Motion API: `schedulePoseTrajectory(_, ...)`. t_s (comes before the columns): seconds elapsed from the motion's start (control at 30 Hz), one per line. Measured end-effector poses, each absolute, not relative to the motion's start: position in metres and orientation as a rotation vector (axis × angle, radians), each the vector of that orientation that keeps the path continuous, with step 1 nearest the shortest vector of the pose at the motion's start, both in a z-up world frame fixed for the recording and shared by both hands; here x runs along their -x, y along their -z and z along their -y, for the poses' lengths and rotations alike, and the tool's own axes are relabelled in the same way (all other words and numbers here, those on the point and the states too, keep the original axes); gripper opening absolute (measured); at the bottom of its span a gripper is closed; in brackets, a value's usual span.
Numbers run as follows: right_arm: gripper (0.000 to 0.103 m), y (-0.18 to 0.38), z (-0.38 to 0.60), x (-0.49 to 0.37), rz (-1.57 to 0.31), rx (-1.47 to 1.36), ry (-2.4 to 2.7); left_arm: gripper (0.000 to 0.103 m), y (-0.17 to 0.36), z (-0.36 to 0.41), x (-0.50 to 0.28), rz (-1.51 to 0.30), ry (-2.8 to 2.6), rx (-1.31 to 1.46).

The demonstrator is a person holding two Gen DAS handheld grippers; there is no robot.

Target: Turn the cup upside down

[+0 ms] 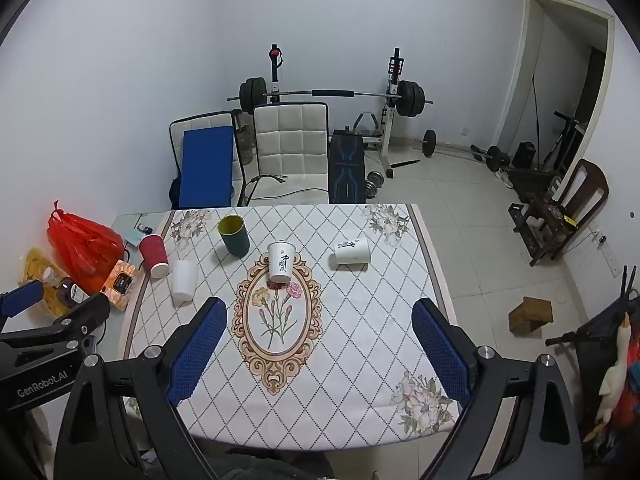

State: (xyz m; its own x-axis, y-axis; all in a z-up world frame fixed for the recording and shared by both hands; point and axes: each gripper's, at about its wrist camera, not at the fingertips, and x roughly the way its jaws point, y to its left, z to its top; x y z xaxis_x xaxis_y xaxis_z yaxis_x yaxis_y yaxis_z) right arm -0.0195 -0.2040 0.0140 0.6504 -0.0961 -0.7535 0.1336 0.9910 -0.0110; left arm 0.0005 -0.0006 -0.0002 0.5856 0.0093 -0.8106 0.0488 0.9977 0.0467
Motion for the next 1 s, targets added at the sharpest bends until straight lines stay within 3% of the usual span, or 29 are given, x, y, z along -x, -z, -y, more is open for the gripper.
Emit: schedulePoseTrajectory(1.0, 0.096, -0.019, 0.203, 0.030, -0.860, -0.054, 0.118, 0.103, -0.002, 0.000, 0.006, -0.939, 0.024, -0.047)
